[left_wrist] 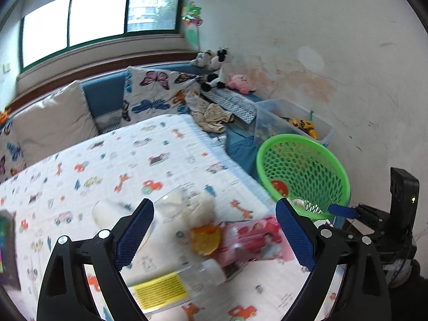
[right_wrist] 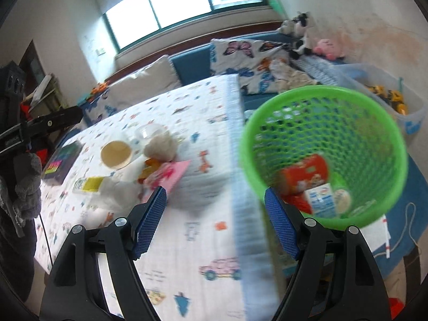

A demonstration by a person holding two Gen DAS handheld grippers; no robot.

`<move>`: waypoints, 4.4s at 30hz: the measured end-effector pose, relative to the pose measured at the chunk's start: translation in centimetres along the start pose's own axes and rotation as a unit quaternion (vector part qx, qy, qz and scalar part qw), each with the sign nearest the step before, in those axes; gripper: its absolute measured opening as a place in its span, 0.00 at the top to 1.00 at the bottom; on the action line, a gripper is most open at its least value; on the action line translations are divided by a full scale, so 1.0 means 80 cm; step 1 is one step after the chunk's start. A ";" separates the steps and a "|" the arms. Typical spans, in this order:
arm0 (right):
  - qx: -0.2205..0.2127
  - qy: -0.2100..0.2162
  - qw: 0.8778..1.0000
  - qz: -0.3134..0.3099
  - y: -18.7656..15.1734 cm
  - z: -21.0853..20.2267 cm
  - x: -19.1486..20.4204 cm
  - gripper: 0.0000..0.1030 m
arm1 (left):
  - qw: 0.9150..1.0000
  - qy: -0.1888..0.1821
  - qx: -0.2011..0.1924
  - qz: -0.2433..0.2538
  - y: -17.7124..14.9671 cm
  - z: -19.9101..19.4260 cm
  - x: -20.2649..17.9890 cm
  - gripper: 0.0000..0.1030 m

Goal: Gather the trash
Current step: 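Grasp the pink snack bag on the sheet with the right gripper, then drop the pink bag in the basket with right gripper while left carries water bottle in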

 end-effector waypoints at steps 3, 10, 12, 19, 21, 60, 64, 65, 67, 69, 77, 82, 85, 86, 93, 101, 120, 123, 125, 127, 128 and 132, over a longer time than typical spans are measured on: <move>0.013 0.015 1.000 -0.003 -0.004 0.017 0.021 0.26 | 1.000 0.008 0.003 -0.003 -0.012 -0.005 0.015 0.13; 0.040 0.033 0.999 -0.004 -0.011 0.063 0.055 0.26 | 1.000 0.012 0.012 0.004 -0.039 -0.018 0.034 0.13; 0.047 0.035 0.998 -0.003 -0.011 0.074 0.061 0.26 | 1.000 0.013 0.015 0.014 -0.047 -0.022 0.036 0.13; 0.065 0.037 0.997 0.005 -0.013 0.108 0.074 0.27 | 0.998 0.015 0.032 0.055 -0.073 -0.023 0.043 0.13; 0.068 0.037 0.997 0.007 -0.013 0.113 0.075 0.30 | 0.997 0.017 0.038 0.066 -0.081 -0.020 0.043 0.13; 0.000 0.009 1.000 -0.005 0.024 0.019 0.037 0.59 | 0.951 -0.011 0.151 0.269 -0.144 0.075 0.012 0.13; -0.003 0.002 1.000 0.004 0.024 0.014 0.024 0.59 | 0.946 -0.031 0.171 0.272 -0.153 0.084 0.005 0.26; -0.004 0.001 1.000 0.006 0.024 0.013 0.022 0.59 | 0.946 -0.030 0.174 0.273 -0.155 0.085 0.004 0.31; -0.006 -0.002 1.000 0.010 0.024 0.010 0.016 0.59 | 0.946 -0.031 0.175 0.271 -0.156 0.085 0.002 0.33; -0.011 -0.005 1.000 0.015 0.026 0.005 0.009 0.59 | 0.947 -0.033 0.174 0.266 -0.156 0.083 0.000 0.35; -0.024 -0.017 0.999 0.035 0.037 -0.011 -0.021 0.59 | 0.966 -0.050 0.144 0.207 -0.119 0.054 -0.024 0.47; -0.035 -0.043 0.997 0.046 0.050 -0.024 -0.057 0.59 | 0.972 -0.060 0.109 0.197 -0.087 0.043 -0.058 0.50; -0.037 -0.063 0.996 0.052 0.055 -0.029 -0.081 0.59 | 0.976 -0.066 0.100 0.180 -0.070 0.045 -0.071 0.51; -0.038 -0.071 0.995 0.053 0.057 -0.031 -0.090 0.59 | 0.978 -0.068 0.099 0.172 -0.064 0.047 -0.074 0.51; -0.030 -0.134 0.989 0.053 0.065 -0.025 -0.151 0.59 | 0.983 -0.087 0.079 0.138 -0.019 0.059 -0.102 0.54; 0.012 -0.163 0.985 0.054 0.061 0.010 -0.197 0.35 | 0.985 -0.101 0.058 0.125 0.034 0.072 -0.133 0.55; -0.015 -0.154 0.984 0.092 0.031 -0.035 -0.221 0.31 | 0.984 -0.145 0.067 0.075 0.105 0.177 -0.229 0.55; -0.018 -0.148 0.984 0.093 0.028 -0.041 -0.219 0.30 | 0.985 -0.138 0.076 0.074 0.098 0.195 -0.239 0.55; -0.020 -0.144 0.985 0.094 0.027 -0.043 -0.217 0.30 | 0.984 -0.139 0.090 0.063 0.091 0.207 -0.243 0.55; -0.020 -0.140 0.985 0.095 0.025 -0.043 -0.215 0.30 | 0.984 -0.138 0.105 0.046 0.085 0.218 -0.244 0.55; -0.021 -0.138 0.986 0.097 0.024 -0.043 -0.214 0.30 | 0.983 -0.140 0.112 0.043 0.082 0.221 -0.244 0.55; -0.021 -0.131 0.986 0.099 0.019 -0.042 -0.211 0.30 | 0.982 -0.141 0.117 0.044 0.071 0.224 -0.244 0.33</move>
Point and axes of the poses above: each gripper's, at about its wrist camera, not at the fingertips, and z roughly the way its jaws point, x to its left, y to its top, the point moved 9 cm from there along z, roughly the way its jaws point, and after that the axes turned 5 degrees about z, right-handed, at the moved point
